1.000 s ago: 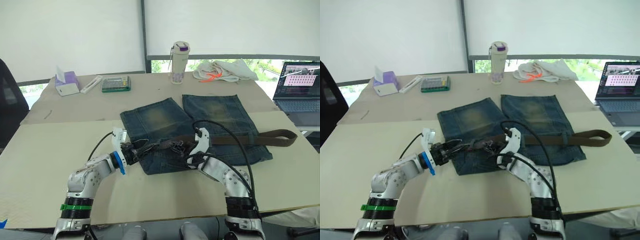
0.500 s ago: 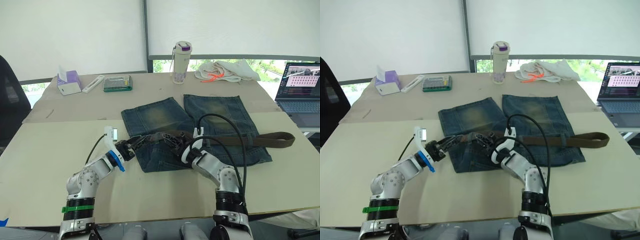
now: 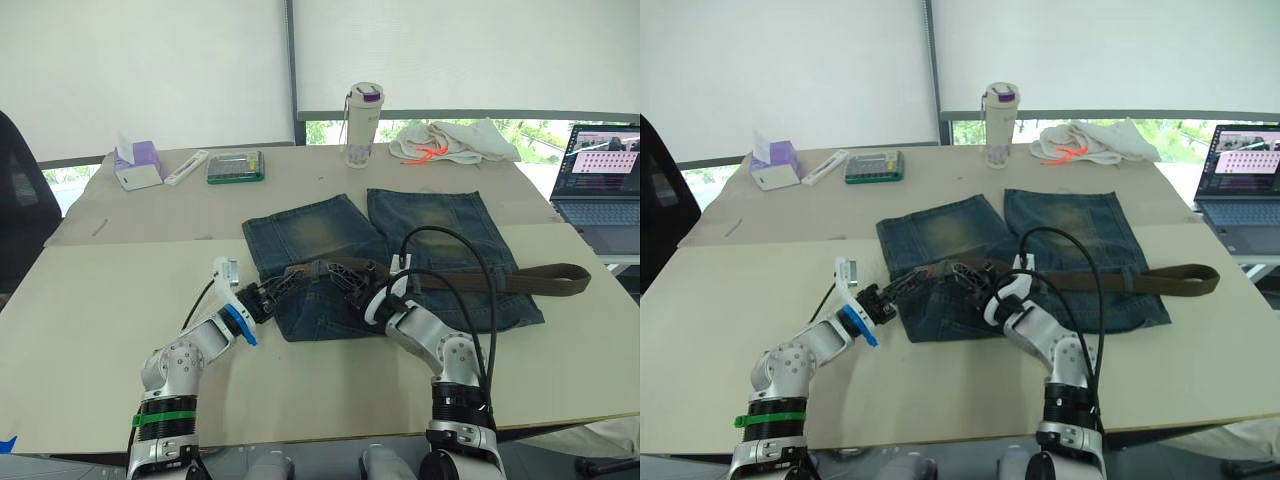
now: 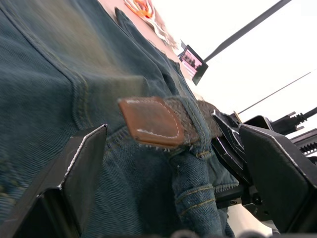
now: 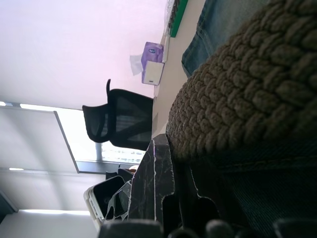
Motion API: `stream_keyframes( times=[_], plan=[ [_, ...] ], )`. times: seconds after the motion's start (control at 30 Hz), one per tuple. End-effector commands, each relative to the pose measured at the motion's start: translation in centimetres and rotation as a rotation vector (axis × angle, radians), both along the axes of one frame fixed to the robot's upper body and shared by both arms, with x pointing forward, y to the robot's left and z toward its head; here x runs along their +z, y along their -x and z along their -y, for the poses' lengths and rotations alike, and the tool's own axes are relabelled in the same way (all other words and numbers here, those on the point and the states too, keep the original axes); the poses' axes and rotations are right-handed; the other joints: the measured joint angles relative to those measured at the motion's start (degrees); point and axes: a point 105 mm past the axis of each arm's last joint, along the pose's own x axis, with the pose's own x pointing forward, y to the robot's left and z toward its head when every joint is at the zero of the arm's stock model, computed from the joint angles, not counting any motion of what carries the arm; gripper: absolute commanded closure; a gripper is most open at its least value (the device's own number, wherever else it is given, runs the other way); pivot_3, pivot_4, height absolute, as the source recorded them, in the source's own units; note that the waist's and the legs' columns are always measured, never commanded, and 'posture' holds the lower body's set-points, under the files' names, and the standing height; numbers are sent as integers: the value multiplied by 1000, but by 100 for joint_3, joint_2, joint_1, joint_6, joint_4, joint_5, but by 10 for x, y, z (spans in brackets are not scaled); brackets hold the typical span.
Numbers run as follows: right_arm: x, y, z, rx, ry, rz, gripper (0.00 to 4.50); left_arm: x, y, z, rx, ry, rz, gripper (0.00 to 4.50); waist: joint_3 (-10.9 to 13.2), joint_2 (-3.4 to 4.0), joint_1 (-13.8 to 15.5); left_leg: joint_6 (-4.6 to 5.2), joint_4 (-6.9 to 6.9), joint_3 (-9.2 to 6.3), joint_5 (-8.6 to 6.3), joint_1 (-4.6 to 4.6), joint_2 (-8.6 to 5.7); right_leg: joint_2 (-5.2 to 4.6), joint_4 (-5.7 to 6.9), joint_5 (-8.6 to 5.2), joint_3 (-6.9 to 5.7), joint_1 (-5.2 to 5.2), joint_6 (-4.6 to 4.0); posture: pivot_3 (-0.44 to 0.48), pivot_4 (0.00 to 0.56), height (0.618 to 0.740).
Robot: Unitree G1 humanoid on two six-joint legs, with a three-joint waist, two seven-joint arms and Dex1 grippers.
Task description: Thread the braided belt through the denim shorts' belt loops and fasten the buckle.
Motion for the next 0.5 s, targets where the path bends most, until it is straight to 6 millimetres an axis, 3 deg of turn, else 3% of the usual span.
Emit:
stream_keyframes(
  times=[0.03,0.17,0.3,0.5],
  plan=[
    [19,3,-10,45,-9,80,4500,13,0,7,-24,34,43,22,0,0,0,0,0,0,0,0,0,0,0,0,0,0,0,0,150,740],
    [17,4,-10,52,10,85,4500,11,-1,8,-18,35,43,22,0,0,-10,0,-1,0,0,0,1,2,0,0,0,-1,0,0,150,740],
    [15,5,-11,62,24,90,4500,10,-2,6,-7,33,40,1135,0,0,-7,0,-1,0,0,0,1,2,-1,0,0,-1,0,0,150,740],
    [14,6,-13,72,37,98,4500,9,-5,4,8,36,40,3207,0,0,-8,0,-2,0,0,0,1,3,-2,0,0,-1,0,0,150,740]
  ],
)
